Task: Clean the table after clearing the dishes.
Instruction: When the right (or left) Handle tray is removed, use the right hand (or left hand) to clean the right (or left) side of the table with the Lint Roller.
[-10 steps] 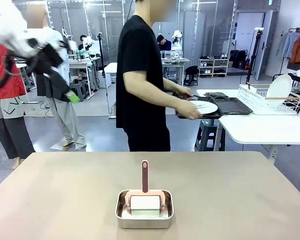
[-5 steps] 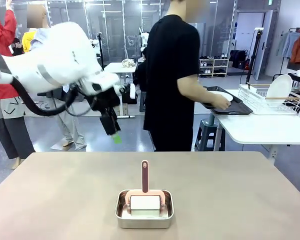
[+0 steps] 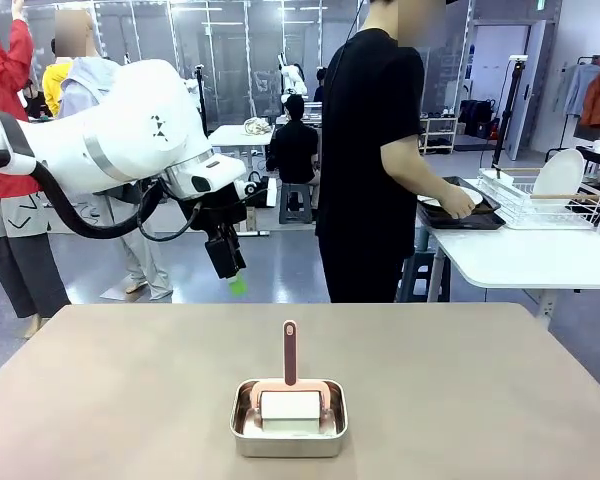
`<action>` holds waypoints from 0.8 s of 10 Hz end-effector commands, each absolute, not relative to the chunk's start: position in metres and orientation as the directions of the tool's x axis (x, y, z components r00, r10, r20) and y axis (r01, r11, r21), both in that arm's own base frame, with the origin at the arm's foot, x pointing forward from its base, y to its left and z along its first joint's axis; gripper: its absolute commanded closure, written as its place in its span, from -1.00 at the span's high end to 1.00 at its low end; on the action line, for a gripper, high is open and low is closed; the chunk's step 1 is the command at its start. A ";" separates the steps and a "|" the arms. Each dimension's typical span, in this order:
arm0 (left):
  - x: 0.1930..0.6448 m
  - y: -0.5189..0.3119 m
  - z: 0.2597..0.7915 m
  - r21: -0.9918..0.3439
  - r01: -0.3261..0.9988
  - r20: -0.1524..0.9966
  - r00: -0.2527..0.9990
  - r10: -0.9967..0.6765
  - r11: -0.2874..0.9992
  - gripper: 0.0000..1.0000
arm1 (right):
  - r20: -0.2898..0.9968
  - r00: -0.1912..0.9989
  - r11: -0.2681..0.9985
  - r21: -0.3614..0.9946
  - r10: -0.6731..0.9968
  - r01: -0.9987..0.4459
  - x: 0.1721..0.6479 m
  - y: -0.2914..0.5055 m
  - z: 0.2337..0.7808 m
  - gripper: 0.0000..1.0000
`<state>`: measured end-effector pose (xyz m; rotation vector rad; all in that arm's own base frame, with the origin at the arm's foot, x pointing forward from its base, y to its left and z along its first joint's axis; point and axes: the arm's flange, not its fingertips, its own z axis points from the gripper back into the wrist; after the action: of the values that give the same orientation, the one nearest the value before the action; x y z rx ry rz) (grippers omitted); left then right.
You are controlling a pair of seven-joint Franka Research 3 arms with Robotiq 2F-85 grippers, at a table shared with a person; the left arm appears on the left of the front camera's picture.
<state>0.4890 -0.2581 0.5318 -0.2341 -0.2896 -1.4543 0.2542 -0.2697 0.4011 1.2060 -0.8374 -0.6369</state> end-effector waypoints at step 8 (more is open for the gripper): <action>0.512 -0.305 0.519 -0.092 0.994 0.291 -0.036 -0.956 -0.065 1.00 | 0.235 0.555 0.264 0.964 -0.798 -0.028 0.252 -0.266 0.401 1.00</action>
<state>0.5021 -0.2994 0.5126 -0.3035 -0.2094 -1.5446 0.2543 -0.2697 0.4010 1.2059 -0.8374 -0.6368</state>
